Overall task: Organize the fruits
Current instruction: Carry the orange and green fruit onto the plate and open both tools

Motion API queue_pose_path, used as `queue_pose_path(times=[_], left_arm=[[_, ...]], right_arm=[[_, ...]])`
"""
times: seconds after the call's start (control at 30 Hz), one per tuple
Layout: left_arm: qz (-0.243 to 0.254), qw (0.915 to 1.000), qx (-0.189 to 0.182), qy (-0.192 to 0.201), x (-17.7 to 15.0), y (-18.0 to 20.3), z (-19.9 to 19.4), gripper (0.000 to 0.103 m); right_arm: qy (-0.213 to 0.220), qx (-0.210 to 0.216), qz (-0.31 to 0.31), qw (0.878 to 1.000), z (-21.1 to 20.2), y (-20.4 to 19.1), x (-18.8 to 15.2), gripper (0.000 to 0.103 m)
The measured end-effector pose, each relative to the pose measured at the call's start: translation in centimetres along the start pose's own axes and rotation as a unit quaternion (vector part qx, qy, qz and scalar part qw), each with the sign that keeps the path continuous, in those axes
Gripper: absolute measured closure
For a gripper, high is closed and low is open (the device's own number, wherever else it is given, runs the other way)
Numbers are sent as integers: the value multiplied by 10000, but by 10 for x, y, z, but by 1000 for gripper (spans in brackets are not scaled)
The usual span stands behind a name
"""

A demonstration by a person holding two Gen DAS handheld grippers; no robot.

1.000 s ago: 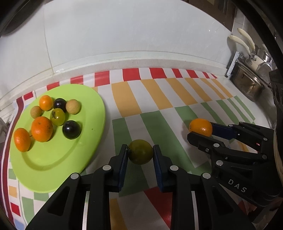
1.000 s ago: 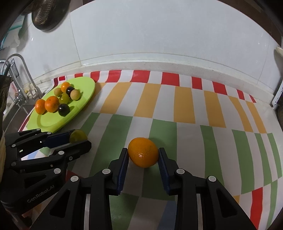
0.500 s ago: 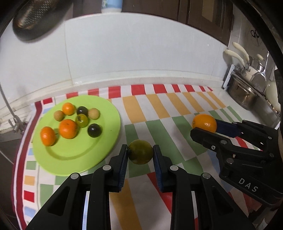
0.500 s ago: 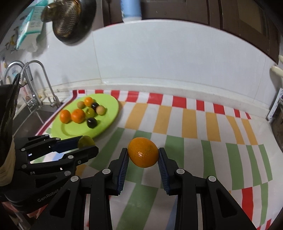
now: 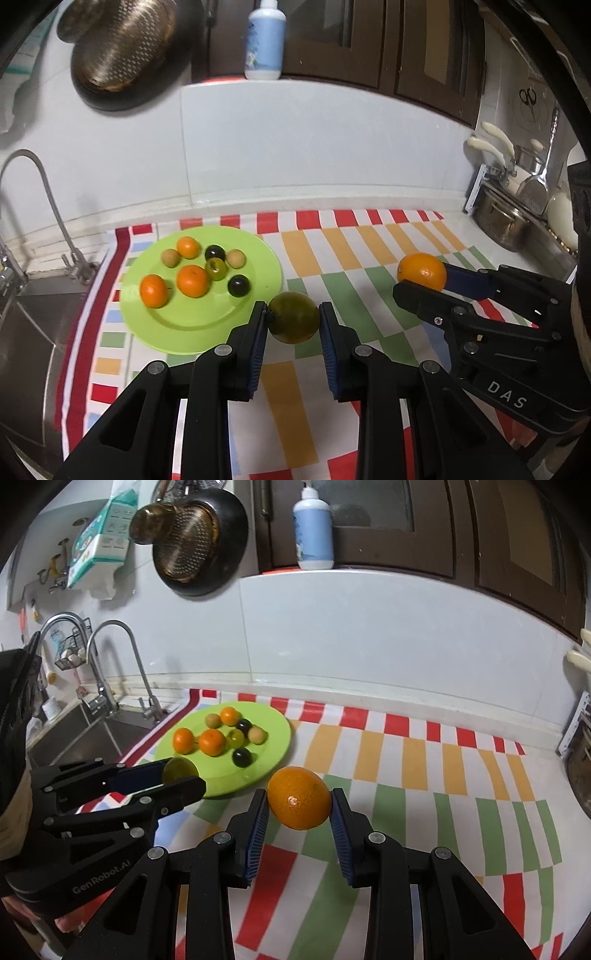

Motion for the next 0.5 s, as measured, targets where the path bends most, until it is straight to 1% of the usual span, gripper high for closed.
queue_pose_path(times=[0.27, 0.5], left_arm=[[-26, 9997, 152, 209, 2, -19, -25, 75], [-84, 9990, 302, 309, 4, -40, -38, 75]], right_arm=[[170, 127, -105, 9997, -7, -25, 10, 68], [256, 244, -180, 9992, -5, -48, 19, 68]])
Point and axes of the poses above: each gripper's, at about its wrist camera, not at the fingertips, and z roughly the way its jaws point, y to its right, x to its top, the point moved 3 cm from there along z, roughly the way its jaws point, and after that the axes turned 6 degrees about -y, right-handed, at the moved point
